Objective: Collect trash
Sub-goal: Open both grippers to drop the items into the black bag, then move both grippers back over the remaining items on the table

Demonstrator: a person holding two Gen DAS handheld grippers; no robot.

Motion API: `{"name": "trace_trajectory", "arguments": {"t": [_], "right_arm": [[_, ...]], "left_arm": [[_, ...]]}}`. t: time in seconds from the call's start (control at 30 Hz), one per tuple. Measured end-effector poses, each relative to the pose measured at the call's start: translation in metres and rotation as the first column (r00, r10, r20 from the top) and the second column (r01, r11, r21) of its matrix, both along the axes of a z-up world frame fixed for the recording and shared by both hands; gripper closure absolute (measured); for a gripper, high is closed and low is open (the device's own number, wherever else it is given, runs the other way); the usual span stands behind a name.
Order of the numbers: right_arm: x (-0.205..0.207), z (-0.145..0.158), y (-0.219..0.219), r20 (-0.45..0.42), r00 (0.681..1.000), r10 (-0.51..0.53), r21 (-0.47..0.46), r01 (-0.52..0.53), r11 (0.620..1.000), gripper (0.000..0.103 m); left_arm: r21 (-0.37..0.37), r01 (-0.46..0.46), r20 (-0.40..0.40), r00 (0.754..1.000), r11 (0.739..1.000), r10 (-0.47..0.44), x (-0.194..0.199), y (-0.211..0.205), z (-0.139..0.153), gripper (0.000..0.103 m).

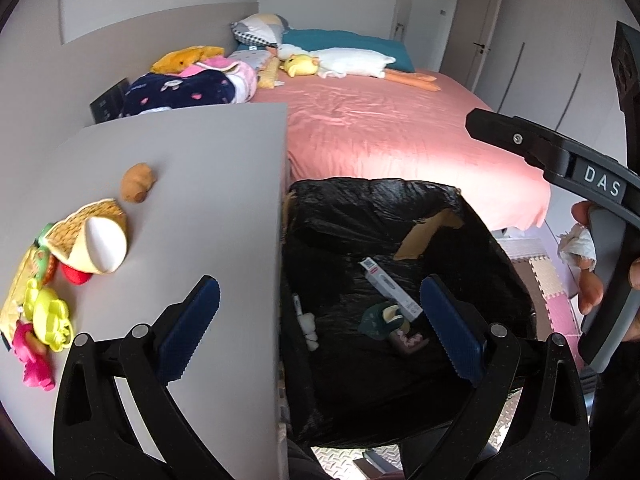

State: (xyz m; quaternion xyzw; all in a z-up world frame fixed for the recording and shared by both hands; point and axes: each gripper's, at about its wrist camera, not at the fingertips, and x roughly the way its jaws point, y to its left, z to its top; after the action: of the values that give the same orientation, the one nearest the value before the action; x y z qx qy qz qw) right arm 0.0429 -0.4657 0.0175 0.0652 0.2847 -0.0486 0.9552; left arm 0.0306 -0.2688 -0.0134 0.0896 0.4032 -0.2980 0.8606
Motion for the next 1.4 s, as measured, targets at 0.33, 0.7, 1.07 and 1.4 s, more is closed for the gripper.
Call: {"name": "trace_trajectory", "arguments": {"t": [0.33, 0.7, 1.07, 1.4], "right_arm": [[0.019, -0.005, 0.037, -0.011, 0.997, 0.083, 0.014, -0.083, 0.996, 0.015], [0.041, -0.012, 0.088, -0.025, 0.984, 0.178, 0.039, -0.177, 0.983, 0.011], [0.064, -0.022, 0.14, -0.04, 0.952, 0.303, 0.081, -0.3, 0.951, 0.008], [0.086, -0.034, 0.18, -0.072, 0.923, 0.378, 0.1, -0.37, 0.923, 0.008]], "left_arm": [[0.011, -0.08, 0.003, 0.997, 0.997, 0.08, 0.007, 0.037, -0.001, 0.006], [0.021, -0.192, 0.013, 0.981, 0.981, 0.191, 0.016, 0.09, -0.003, 0.006], [0.008, -0.299, 0.005, 0.954, 0.954, 0.299, 0.021, 0.151, -0.004, 0.006], [-0.01, -0.374, -0.018, 0.927, 0.928, 0.373, 0.029, 0.197, -0.011, 0.006]]}}
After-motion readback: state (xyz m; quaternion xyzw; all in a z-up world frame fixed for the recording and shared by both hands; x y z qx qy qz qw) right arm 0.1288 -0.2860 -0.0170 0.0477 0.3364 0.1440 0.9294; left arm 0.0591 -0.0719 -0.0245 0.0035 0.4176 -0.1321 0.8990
